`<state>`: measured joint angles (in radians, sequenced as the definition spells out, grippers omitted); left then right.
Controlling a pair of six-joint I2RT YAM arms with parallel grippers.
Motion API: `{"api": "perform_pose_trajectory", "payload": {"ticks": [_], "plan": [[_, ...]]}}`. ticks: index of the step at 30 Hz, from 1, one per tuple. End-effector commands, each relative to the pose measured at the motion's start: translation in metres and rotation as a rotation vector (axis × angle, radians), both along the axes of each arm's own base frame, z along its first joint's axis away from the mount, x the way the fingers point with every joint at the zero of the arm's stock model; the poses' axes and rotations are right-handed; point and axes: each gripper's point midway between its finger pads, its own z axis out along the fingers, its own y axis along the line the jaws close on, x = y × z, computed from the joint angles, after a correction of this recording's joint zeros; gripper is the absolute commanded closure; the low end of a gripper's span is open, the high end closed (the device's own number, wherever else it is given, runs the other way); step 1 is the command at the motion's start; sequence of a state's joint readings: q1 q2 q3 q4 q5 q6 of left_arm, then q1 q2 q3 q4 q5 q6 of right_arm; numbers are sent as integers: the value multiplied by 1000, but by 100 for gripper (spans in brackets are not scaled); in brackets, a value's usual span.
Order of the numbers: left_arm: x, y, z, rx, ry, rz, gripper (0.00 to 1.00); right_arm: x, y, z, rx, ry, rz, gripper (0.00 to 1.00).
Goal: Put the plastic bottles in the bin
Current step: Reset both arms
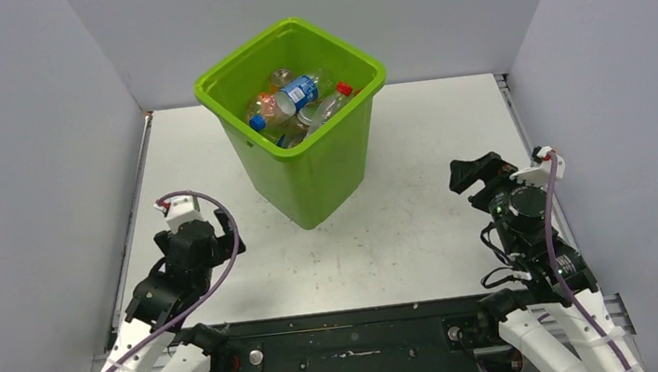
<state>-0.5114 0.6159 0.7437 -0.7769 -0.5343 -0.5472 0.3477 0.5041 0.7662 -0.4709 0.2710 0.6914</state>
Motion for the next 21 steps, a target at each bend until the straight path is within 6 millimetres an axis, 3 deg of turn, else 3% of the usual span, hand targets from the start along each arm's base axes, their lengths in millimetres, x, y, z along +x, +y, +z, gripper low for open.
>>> {"api": "perform_pose_trajectory", "payload": {"ticks": [1,6,11,14,21], "plan": [[13,3,18,-36,-103,64,4,5,-1,-3,112,3,-64,10],[15,11,31,-79,-159,141,4,22,8,-15,-11,42,-7,10],[17,21,36,-82,-161,244,4,34,20,-7,-32,-25,55,10],[25,16,39,-60,-176,205,4,42,28,-4,-22,-29,78,10],[32,3,41,-40,-190,109,4,62,39,-23,-84,100,111,10]]}}
